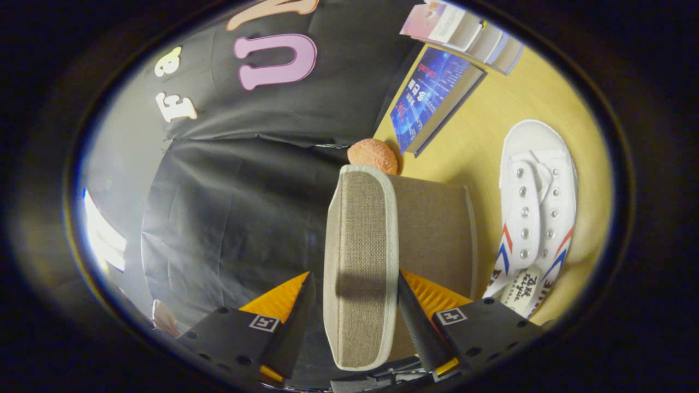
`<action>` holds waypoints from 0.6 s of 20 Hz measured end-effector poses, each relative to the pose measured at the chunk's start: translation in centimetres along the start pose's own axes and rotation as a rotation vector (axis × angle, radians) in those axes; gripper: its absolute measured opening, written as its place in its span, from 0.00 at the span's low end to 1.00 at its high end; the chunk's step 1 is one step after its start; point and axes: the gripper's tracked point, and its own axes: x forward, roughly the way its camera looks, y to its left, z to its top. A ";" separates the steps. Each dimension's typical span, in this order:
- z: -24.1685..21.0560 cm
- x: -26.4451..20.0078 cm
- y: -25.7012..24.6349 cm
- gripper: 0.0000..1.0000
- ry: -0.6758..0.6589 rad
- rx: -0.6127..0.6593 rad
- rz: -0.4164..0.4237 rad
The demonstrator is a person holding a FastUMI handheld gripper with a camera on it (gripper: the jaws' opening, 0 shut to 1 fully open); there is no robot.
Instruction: Open the storage box then place both shoes into the box .Put the left shoe in first, then the right shoe, with the right side of both shoes facing outward in a uniform manner.
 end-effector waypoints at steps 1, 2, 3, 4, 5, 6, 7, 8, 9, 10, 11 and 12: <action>-0.2 -0.6 0.6 0.85 0.005 0.004 0.010; -0.4 -0.8 1.3 0.82 0.021 0.013 0.030; -0.7 -1.1 1.8 0.79 0.041 0.025 0.044; -1.1 -1.4 2.1 0.76 0.064 0.026 0.051; -1.4 -1.6 2.4 0.73 0.082 0.014 0.055; -1.9 -1.7 2.5 0.70 0.103 0.000 0.055; -2.3 -1.6 2.7 0.67 0.120 -0.014 0.053; -2.8 -1.6 2.9 0.67 0.135 -0.027 0.048; -3.1 -1.5 2.9 0.67 0.143 -0.040 0.040; -3.3 -1.4 3.2 0.67 0.149 -0.042 0.043; -3.5 -1.3 3.7 0.67 0.152 -0.039 0.051; -3.5 -1.4 4.1 0.67 0.153 -0.040 0.051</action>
